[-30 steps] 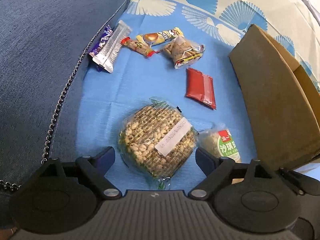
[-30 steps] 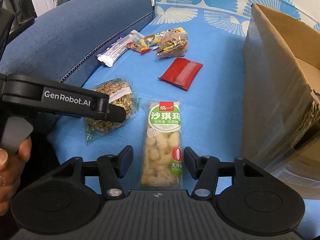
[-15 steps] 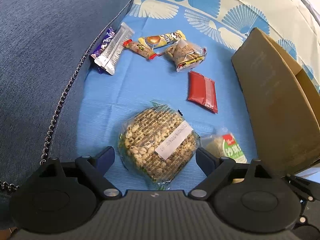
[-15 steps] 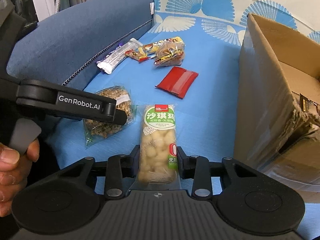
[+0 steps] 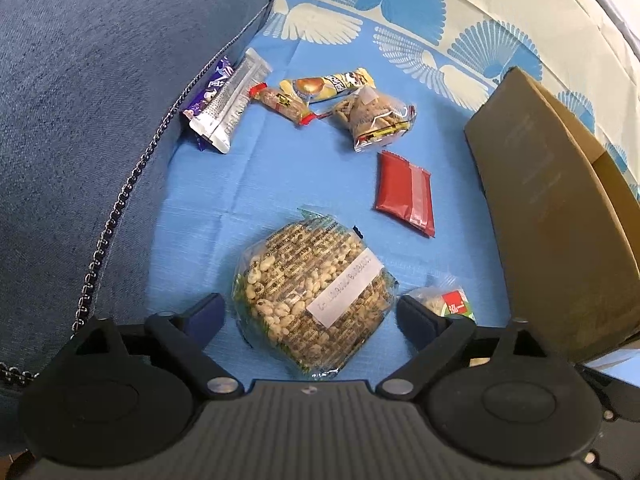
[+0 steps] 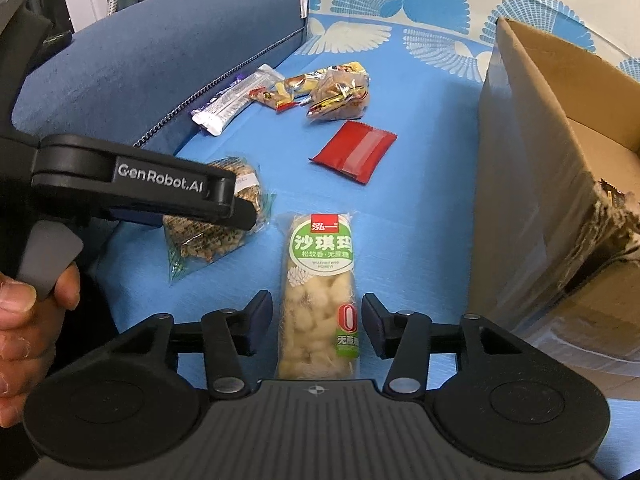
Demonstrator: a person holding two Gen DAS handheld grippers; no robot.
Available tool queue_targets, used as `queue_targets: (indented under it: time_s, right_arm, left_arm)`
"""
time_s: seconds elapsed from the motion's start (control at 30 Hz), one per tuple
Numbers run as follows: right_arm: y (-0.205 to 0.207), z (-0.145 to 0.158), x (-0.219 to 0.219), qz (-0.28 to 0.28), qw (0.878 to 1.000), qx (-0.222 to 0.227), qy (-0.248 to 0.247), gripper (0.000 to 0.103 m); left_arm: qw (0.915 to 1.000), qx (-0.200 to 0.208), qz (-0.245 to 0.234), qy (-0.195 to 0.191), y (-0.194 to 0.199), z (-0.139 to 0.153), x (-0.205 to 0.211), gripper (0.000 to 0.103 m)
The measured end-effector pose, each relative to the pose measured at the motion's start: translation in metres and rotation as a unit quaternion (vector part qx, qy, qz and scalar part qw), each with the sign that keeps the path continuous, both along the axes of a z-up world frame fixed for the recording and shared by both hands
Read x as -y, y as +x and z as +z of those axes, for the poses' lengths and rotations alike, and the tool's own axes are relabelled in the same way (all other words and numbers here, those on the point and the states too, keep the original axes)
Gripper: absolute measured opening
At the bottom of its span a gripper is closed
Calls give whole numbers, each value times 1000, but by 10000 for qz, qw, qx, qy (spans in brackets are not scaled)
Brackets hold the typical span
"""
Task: Organize snacks
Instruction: 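Hold the green-labelled bar with the right tool while the left tool hovers over the nut cake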
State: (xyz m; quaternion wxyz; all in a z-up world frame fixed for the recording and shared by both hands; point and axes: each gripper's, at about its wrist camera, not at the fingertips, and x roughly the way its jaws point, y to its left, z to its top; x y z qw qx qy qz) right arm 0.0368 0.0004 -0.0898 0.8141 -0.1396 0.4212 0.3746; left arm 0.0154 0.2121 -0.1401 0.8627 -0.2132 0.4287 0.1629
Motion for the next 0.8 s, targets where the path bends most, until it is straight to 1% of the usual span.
queue_targets:
  time_s: [0.1, 0.23, 0.6, 0.67, 0.7, 0.73, 0.77, 0.8]
  right_arm:
    - [-1, -2, -1, 11, 10000, 7, -39, 54]
    - [1, -2, 0, -11, 10000, 6, -48, 56]
    - [1, -5, -1, 8, 9999, 34, -106, 55]
    - [0, -6, -2, 24, 9999, 44, -131, 48]
    - [0, -7, -2, 36, 9999, 59, -148, 46]
    - [0, -7, -2, 53, 9998, 82, -152, 41]
    - [-1, -7, -3, 70, 9998, 98, -151, 38]
    - [-1, -7, -3, 82, 9998, 122, -150, 38]
  left_arm:
    - [10000, 31, 76, -36, 1, -1, -1, 102]
    - [10000, 47, 53, 59, 3, -2, 3, 102]
    - [9995, 113, -53, 305, 8, -5, 12, 102]
    - [9993, 121, -60, 360, 9, -5, 14, 102]
    - [9991, 122, -64, 395, 9, -6, 15, 102]
    - [9990, 127, -68, 426, 9, -6, 16, 102]
    - [9989, 135, -74, 454, 10, -6, 17, 102]
    - [9987, 140, -78, 489, 10, -6, 17, 102]
